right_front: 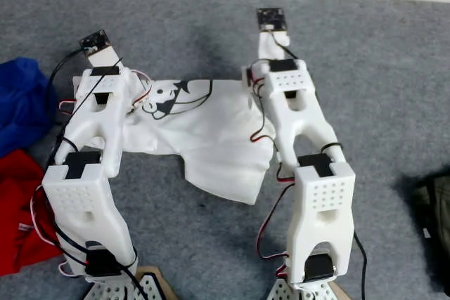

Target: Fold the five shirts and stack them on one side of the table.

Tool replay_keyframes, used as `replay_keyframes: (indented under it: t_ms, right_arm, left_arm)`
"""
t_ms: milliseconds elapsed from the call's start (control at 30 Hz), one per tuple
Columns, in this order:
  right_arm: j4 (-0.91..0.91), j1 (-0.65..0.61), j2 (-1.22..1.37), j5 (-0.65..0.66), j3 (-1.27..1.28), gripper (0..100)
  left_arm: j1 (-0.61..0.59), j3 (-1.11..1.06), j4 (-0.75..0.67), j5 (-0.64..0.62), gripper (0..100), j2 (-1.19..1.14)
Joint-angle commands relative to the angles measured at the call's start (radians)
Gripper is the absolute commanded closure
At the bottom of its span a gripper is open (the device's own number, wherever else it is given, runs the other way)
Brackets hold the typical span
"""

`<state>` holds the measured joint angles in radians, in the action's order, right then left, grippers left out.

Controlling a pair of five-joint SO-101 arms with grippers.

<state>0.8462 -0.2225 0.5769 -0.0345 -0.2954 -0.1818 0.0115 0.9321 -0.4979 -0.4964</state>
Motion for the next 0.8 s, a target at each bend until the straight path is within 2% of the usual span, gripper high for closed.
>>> replay_keyframes:
  t_ms: [0, 167, 367, 567, 767]
  right_arm:
    - [-0.001, 0.03, -0.016, 0.014, -0.071, 97.7]
    - [0.007, 0.033, -0.025, 0.012, -0.07, 96.6]
    - [0.206, -0.033, -0.028, 0.015, -0.148, 82.0]
    - [0.42, -0.05, -0.028, 0.015, -0.254, 81.8]
    - [0.547, -0.05, -0.028, 0.017, -0.252, 81.8]
  left_arm:
    - [-0.015, 0.03, -0.012, -0.005, 99, -0.001]
    - [-0.015, 0.031, -0.012, -0.005, 99, -0.001]
    - [-0.021, 0.035, -0.009, -0.005, 97, 0.007]
    - [-0.031, 0.028, -0.006, -0.005, 80, 0.007]
    - [-0.031, 0.025, -0.006, -0.006, 79, 0.007]
